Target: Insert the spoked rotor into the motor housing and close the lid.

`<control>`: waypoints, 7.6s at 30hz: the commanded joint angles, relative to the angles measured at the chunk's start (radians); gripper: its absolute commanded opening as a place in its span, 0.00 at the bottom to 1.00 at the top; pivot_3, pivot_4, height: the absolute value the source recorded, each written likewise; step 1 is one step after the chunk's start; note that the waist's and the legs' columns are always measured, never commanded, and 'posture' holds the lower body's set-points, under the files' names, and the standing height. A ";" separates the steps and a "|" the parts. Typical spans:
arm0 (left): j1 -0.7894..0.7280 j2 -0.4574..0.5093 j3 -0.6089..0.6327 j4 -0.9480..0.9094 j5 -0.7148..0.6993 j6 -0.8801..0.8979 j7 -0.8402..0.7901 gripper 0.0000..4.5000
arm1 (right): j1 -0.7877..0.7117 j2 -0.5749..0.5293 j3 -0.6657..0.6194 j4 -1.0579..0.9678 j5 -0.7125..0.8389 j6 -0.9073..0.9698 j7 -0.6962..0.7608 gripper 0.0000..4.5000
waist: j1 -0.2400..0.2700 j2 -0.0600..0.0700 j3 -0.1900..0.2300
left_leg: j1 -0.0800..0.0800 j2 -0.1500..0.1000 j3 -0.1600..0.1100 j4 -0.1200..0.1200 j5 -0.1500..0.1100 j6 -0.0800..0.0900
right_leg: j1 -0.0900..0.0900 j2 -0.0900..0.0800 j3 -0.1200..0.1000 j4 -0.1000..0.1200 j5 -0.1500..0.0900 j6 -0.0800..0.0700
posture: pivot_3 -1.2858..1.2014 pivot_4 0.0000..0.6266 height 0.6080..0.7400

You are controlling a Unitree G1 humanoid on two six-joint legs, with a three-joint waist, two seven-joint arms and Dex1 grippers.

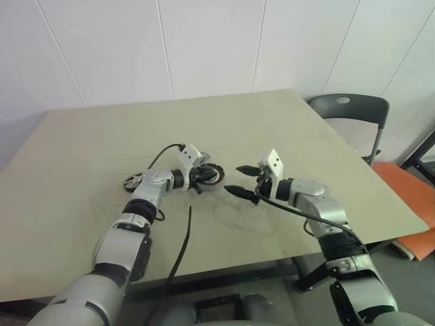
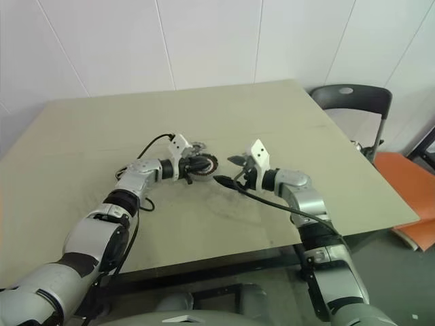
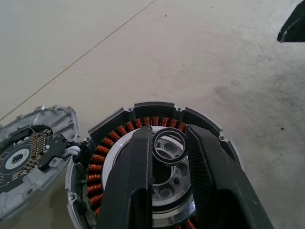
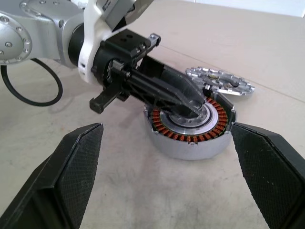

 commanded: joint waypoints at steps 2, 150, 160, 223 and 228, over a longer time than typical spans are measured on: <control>-0.038 0.006 0.007 -0.001 0.011 -0.024 0.021 0.16 | -0.011 -0.007 -0.022 -0.043 0.020 -0.007 -0.002 1.00 | -0.001 0.000 0.000 | 0.000 0.000 0.000 0.000 0.000 0.000 | 0.000 0.000 0.000 0.000 0.000 0.000 | 0.52 0.00 1.00; 0.015 0.020 -0.009 -0.028 0.060 0.042 0.047 0.16 | -0.013 -0.003 -0.025 -0.019 0.014 -0.053 -0.038 1.00 | 0.000 -0.001 -0.001 | 0.001 0.000 0.000 0.001 0.000 0.000 | 0.000 0.000 0.000 0.002 0.000 0.000 | 0.52 0.00 1.00; 0.006 0.002 0.001 -0.027 0.045 0.043 0.042 0.16 | -0.007 0.000 -0.024 -0.026 0.014 -0.052 -0.044 1.00 | 0.000 -0.001 -0.001 | 0.001 0.000 0.000 0.001 0.000 0.000 | 0.000 0.000 0.000 0.002 0.000 0.000 | 0.52 0.00 1.00; 0.013 0.008 -0.013 -0.018 0.064 0.034 0.055 0.16 | -0.002 -0.004 -0.026 -0.031 0.016 -0.055 -0.046 1.00 | -0.001 -0.001 -0.001 | 0.001 0.000 0.000 0.001 0.000 0.000 | 0.000 0.000 0.000 0.002 0.000 0.000 | 0.52 0.00 1.00; 0.013 0.007 -0.013 -0.017 0.066 0.033 0.056 0.16 | -0.003 -0.004 -0.026 -0.030 0.016 -0.054 -0.045 1.00 | -0.001 -0.001 -0.001 | 0.001 0.000 0.000 0.001 0.000 0.000 | 0.000 0.000 0.000 0.002 0.000 0.000 | 0.52 0.00 1.00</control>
